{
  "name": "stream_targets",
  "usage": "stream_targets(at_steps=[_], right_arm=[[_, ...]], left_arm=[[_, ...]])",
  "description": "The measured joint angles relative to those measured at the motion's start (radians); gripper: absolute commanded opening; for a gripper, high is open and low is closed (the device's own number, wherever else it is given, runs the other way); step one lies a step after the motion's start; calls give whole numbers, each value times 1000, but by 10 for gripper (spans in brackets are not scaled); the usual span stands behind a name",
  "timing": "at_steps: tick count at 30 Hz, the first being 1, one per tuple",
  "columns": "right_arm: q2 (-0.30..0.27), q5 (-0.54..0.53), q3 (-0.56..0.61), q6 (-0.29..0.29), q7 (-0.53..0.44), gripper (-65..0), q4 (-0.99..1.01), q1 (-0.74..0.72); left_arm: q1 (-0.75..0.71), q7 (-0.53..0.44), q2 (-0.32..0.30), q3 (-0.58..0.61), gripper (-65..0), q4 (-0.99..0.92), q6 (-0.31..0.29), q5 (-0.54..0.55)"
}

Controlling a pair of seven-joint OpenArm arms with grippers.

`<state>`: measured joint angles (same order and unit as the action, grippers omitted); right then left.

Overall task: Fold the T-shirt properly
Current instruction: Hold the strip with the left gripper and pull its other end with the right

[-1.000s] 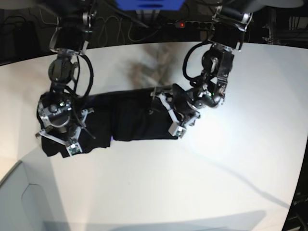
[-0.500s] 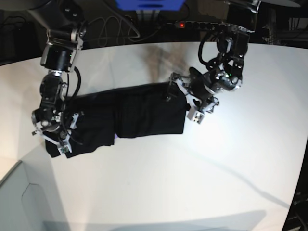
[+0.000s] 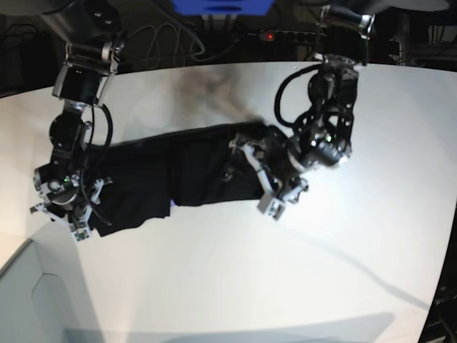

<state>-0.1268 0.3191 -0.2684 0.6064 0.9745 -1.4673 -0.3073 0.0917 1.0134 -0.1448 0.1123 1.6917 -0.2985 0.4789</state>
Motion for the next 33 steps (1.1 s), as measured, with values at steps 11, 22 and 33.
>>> stream_targets(at_steps=[11,22,33], right_arm=[[-65,-4,-126,0,-60,-344,185,-3],[-64,-13,-138,0,-70,-289,184,-3],[-145,-299,-397,1,-12,-316,266,-63]], left_arm=[[37,16,26,0,-109,-196,7,-13],[19,18,20,0,-109,-195,6,-12],[16,16,-5,0,-109,-194,3,-11]])
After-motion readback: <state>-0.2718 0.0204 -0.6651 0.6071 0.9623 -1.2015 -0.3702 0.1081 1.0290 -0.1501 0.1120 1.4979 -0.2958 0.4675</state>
